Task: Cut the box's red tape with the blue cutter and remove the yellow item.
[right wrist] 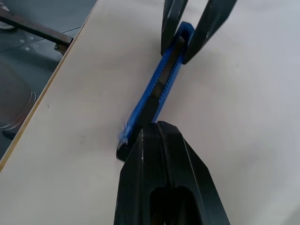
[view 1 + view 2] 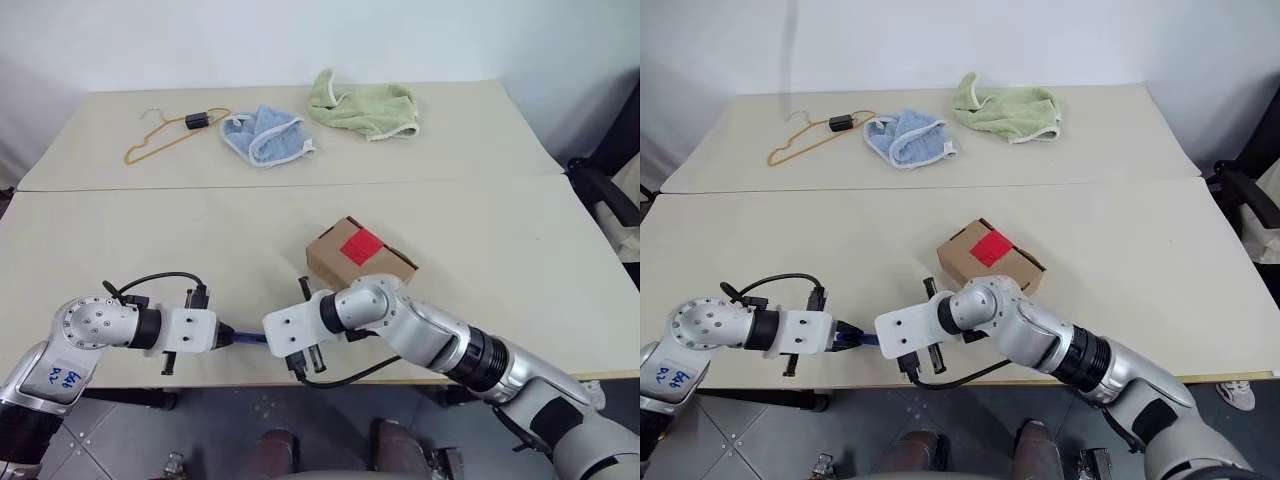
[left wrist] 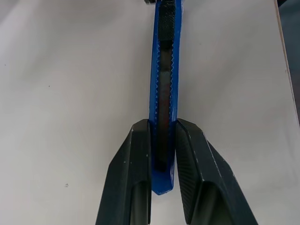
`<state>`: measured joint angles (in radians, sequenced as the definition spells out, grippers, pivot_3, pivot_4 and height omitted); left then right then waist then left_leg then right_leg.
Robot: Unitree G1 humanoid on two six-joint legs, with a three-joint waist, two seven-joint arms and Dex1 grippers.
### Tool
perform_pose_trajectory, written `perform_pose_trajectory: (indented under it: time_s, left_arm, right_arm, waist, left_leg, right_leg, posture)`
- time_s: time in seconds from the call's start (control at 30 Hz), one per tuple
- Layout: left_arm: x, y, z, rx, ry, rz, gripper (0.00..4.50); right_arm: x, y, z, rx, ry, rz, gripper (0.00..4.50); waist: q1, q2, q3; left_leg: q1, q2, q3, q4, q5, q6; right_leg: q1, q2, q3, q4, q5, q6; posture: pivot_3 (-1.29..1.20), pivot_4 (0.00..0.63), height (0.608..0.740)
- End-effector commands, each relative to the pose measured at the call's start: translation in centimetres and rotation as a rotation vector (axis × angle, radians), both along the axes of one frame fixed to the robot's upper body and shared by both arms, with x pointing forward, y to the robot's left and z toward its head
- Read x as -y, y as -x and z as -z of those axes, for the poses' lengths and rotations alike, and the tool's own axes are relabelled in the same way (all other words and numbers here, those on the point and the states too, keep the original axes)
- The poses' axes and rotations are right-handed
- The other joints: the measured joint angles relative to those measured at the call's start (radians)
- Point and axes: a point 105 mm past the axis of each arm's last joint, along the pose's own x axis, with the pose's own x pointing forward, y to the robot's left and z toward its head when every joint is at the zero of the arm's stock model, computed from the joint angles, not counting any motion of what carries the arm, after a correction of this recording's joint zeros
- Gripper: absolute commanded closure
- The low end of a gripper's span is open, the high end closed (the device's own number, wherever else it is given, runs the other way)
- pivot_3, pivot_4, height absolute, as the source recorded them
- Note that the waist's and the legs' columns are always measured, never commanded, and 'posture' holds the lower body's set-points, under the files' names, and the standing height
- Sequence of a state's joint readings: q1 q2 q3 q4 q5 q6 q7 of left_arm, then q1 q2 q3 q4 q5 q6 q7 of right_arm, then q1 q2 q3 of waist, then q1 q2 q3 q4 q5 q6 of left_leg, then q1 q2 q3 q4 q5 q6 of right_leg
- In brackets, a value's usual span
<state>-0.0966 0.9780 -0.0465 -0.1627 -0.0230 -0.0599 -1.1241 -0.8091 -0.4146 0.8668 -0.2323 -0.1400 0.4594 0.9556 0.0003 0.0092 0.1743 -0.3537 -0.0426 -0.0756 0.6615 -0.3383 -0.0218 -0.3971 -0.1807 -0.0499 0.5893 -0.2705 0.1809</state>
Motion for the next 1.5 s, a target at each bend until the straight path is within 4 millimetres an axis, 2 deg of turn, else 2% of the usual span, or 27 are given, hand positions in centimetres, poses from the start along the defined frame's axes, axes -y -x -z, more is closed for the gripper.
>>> perform_pose_trajectory:
  time_s: [0.03, 0.3, 0.5, 0.73, 1.23, 1.37, 1.5]
  left_arm:
    - [0.4, 1.8, 3.4, -0.151, -0.024, -0.004, 4.10]
    - [0.5, 1.8, 3.2, -0.157, -0.019, 0.002, 4.10]
    - [0.8, 1.7, 3.0, -0.155, -0.010, 0.007, 4.10]
    - [0.8, 1.6, 2.9, -0.152, -0.009, 0.003, 4.10]
    - [0.6, 0.8, 2.8, -0.127, -0.004, -0.025, 4.10]
    - [0.7, 0.2, 2.7, -0.112, 0.007, -0.035, 4.10]
    - [0.1, -1.0, 1.8, -0.058, 0.021, -0.073, 4.10]
  right_arm:
    - [-0.5, 0.8, -0.1, 0.011, -0.001, -0.056, 4.50]
    - [-0.7, 0.7, 1.0, 0.015, 0.015, -0.066, 4.50]
    - [-1.7, 0.6, 1.4, 0.013, 0.004, -0.081, 4.50]
    - [-2.5, -0.1, 1.3, 0.031, -0.006, -0.082, 4.50]
    - [-2.5, -0.9, 1.0, 0.039, -0.035, -0.064, 4.50]
    - [-2.3, -1.3, 0.0, 0.019, -0.098, -0.023, 4.50]
    - [-0.4, -2.9, -4.2, -0.074, -0.303, 0.125, 4.50]
  waist:
    - [0.000, 0.000, 0.000]
    - [-0.001, 0.003, -0.002]
    - [-0.002, 0.004, -0.003]
    - [-0.004, 0.006, -0.005]
    - [-0.001, 0.008, -0.007]
    - [0.002, 0.009, -0.007]
    - [0.007, 0.008, -0.007]
  left_leg:
    - [0.000, 0.000, 0.000, 0.000, 0.000, 0.000]
    - [0.001, 0.000, 0.000, 0.000, 0.000, 0.000]
    - [0.001, 0.000, 0.001, 0.000, 0.000, 0.000]
    - [0.001, 0.001, 0.001, 0.000, 0.000, 0.000]
    - [0.002, 0.001, 0.001, 0.000, 0.000, -0.001]
    - [0.002, 0.001, 0.001, 0.000, 0.000, -0.001]
    - [0.001, 0.001, 0.000, 0.000, 0.000, -0.001]
  right_leg:
    - [0.000, 0.000, 0.000, 0.000, 0.000, 0.000]
    - [0.000, 0.000, 0.000, 0.000, 0.000, 0.000]
    - [0.000, 0.001, 0.000, 0.000, 0.000, 0.000]
    - [0.000, 0.001, 0.001, 0.001, 0.000, -0.001]
    - [0.000, 0.001, 0.001, 0.002, 0.000, -0.001]
    - [0.000, 0.001, 0.001, 0.002, -0.001, -0.001]
    - [0.000, 0.001, 0.001, 0.002, 0.000, -0.001]
  posture:
    - [0.00, 0.150, 0.740]
    - [0.00, 0.150, 0.740]
    - [0.00, 0.150, 0.740]
    - [0.00, 0.150, 0.740]
    - [0.00, 0.150, 0.740]
    - [0.00, 0.150, 0.740]
    - [0.00, 0.150, 0.740]
